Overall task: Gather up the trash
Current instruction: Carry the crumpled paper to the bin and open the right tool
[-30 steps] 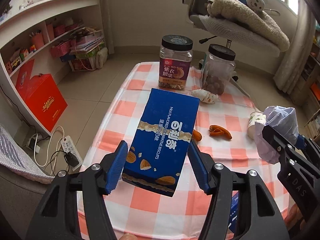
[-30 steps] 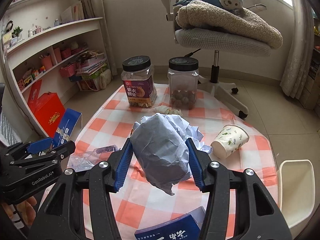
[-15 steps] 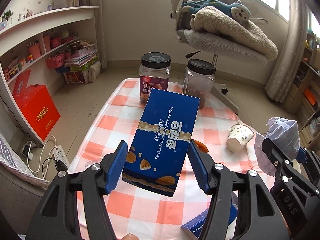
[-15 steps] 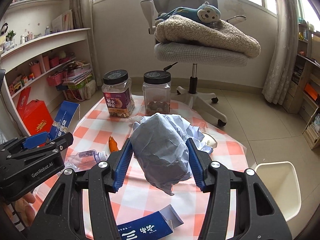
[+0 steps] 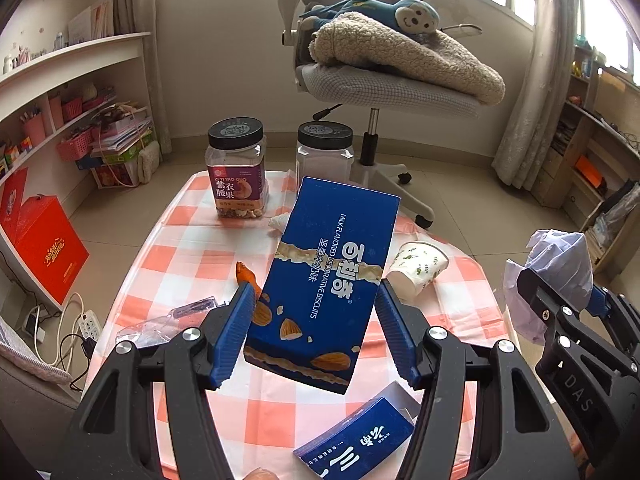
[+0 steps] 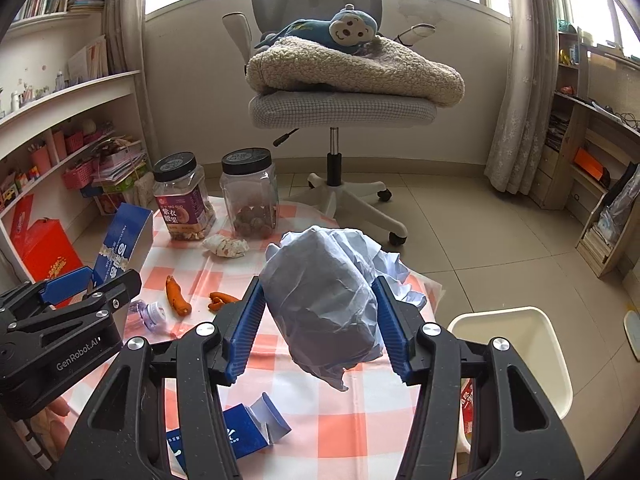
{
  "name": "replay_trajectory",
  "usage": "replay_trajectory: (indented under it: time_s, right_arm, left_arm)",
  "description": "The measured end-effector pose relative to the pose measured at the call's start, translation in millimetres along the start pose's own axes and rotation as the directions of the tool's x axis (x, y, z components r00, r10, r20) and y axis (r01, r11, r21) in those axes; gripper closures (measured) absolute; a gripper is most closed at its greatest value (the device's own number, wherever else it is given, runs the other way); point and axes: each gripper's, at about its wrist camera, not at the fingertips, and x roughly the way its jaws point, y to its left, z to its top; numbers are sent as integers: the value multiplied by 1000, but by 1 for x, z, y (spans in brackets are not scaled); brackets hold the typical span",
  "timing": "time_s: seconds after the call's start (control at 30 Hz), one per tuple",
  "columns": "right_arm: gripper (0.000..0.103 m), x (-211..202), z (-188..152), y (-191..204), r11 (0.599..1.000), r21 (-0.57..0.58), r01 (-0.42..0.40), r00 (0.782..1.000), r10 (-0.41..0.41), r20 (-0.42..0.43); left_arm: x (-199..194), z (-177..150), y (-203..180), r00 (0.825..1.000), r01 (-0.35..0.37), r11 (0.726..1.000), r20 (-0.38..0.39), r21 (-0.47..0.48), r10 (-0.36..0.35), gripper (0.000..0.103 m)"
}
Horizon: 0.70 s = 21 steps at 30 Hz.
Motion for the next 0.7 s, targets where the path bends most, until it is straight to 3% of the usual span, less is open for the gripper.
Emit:
replay_trajectory:
  time_s: [0.4, 0.7]
  right_arm:
    - [51, -12, -3, -58, 993, 71, 95, 995, -95, -6]
    - [50, -15, -4, -123, 964, 170, 204, 979, -204, -19]
  left_arm:
    - [2, -5, -45, 999, 53, 997, -1, 56, -53, 42]
    - [6, -9, -82, 995, 98, 991, -13, 91, -97, 42]
